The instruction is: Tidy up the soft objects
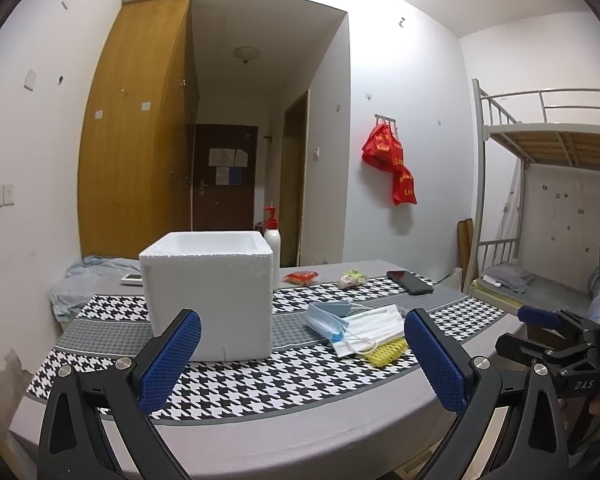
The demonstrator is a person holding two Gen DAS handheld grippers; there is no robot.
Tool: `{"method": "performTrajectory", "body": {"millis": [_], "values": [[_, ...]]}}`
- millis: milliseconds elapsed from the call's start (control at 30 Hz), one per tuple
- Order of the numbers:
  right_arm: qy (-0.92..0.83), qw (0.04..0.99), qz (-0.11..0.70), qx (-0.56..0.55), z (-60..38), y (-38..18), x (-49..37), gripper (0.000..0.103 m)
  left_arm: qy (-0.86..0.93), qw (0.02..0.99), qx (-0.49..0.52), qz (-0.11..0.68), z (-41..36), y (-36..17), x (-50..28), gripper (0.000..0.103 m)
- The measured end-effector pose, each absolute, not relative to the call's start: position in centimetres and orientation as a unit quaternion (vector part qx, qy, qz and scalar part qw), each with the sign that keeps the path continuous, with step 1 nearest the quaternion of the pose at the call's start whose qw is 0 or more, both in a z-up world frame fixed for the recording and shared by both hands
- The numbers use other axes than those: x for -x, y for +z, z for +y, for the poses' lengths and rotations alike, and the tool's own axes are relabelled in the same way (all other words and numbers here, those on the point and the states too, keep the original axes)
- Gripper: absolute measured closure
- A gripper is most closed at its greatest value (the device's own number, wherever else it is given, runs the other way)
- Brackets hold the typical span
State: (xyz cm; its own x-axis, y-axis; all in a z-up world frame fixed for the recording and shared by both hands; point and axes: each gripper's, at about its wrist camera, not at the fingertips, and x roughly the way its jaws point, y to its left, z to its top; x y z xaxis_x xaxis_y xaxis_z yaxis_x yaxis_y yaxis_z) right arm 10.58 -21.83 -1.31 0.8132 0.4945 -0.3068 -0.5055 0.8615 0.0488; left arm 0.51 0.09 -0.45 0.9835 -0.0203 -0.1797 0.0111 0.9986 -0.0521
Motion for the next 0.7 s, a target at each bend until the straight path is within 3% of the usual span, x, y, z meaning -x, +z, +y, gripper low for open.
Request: {"method": "performTrajectory", "body": {"millis": [700], "values": [[0.263, 0.952, 0.154, 0.018, -21.93, -1.06, -10.4, 0.0, -0.006, 0.995, 0.025, 0.101, 0.14, -0.2, -0.65, 0.001]]}}
